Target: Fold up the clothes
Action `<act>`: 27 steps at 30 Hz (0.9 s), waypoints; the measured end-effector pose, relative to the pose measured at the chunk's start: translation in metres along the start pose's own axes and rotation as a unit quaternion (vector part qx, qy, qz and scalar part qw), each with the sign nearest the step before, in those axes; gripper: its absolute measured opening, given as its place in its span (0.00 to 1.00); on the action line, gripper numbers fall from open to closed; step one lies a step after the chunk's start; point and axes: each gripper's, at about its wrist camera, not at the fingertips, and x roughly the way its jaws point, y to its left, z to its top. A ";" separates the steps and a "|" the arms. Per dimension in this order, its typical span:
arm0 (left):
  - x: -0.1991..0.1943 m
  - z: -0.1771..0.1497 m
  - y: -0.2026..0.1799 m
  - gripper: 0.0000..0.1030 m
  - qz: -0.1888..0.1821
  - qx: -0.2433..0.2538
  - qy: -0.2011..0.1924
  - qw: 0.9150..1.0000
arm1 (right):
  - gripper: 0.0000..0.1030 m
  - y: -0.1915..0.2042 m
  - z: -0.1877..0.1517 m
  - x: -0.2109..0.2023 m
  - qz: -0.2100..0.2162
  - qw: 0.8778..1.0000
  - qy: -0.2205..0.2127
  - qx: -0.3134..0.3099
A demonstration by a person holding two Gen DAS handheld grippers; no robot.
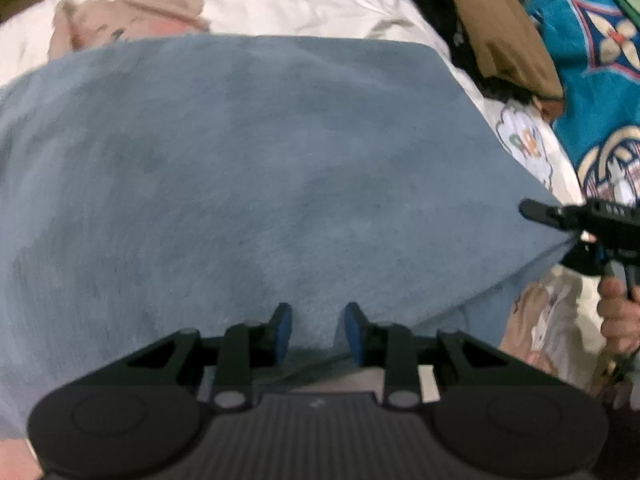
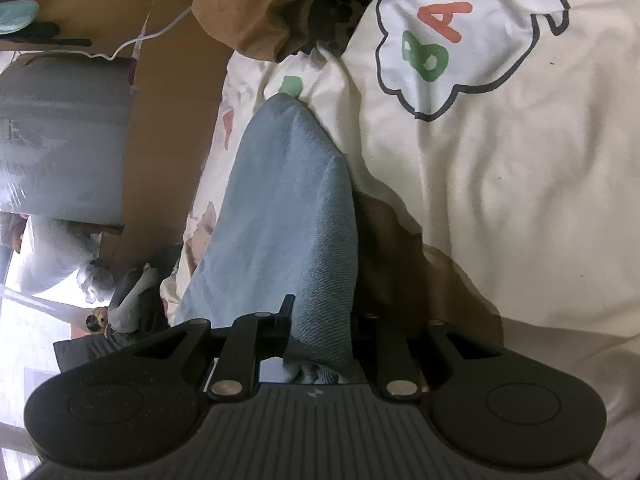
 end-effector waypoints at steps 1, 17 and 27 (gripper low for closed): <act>-0.003 0.000 0.000 0.29 -0.005 0.001 -0.002 1.000 | 0.21 0.000 0.000 0.000 -0.003 1.000 -0.001 -0.001; 0.012 -0.003 -0.008 0.27 -0.003 -0.012 0.000 1.000 | 0.26 0.001 -0.003 0.000 -0.038 0.999 0.008 -0.015; 0.023 0.001 -0.021 0.25 0.032 0.024 0.012 0.999 | 0.16 0.030 -0.004 -0.008 -0.035 0.997 0.001 -0.072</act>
